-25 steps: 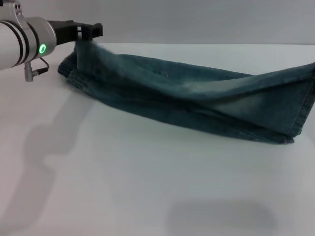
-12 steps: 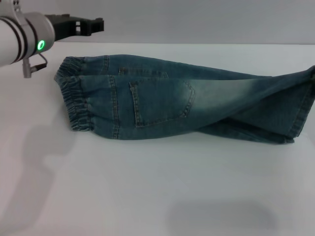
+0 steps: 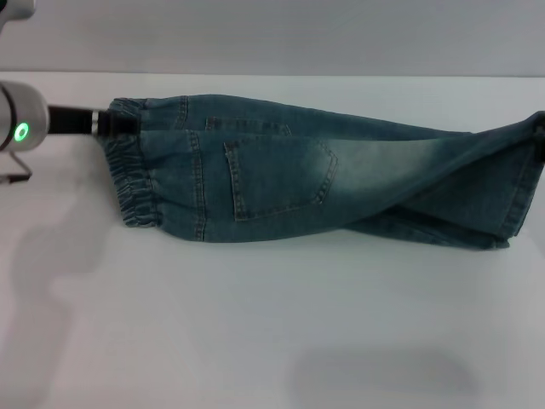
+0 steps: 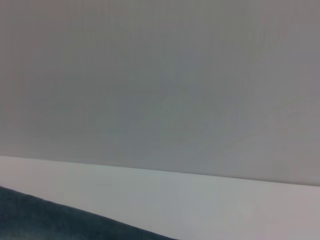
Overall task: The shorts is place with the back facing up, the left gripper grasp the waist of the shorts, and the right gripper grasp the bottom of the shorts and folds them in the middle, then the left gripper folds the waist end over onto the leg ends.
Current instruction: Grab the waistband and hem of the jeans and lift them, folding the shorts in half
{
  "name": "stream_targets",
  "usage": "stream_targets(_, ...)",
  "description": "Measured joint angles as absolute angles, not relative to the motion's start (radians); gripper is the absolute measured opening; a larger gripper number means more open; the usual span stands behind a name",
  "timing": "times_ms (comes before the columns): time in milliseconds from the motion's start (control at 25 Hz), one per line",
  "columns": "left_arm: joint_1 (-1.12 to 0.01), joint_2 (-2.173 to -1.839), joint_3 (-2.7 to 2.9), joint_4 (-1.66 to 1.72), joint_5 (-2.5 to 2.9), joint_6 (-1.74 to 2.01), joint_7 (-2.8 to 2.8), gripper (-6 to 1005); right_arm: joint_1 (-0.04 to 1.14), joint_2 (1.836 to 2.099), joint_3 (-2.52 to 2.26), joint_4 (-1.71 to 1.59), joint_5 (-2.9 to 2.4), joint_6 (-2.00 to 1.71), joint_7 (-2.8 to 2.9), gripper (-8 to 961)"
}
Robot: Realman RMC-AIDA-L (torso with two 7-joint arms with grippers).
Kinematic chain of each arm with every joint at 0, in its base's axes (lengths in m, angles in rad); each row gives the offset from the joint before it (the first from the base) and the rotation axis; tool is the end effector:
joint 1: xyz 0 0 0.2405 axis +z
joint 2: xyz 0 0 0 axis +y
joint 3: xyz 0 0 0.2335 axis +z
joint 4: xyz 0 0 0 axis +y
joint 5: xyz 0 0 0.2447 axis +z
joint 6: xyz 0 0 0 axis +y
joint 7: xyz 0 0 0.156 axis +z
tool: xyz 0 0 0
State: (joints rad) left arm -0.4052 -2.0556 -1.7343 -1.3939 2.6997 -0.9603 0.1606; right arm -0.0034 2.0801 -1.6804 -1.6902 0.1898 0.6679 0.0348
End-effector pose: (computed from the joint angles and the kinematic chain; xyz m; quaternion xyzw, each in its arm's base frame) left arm -0.2050 0.4289 0.0480 -0.7805 -0.4537 -0.0155 0.4297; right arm 0.2203 0.3709 0.0503 -0.7424 0.4057 0.0564 0.5301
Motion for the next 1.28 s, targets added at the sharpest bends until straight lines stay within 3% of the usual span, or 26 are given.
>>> stream_targets(440,-0.373,-2.059,-1.733,-1.386,2.723,-1.108,0.148,859,0.028,2.078,-1.679,-1.670,0.190,0.668,0.035,6)
stream_targets(1280,-0.447,-2.065,-1.692,-1.230,2.700,-1.069,0.148,859,0.038,2.075,-1.675,-1.667,0.188,0.675,0.029,6)
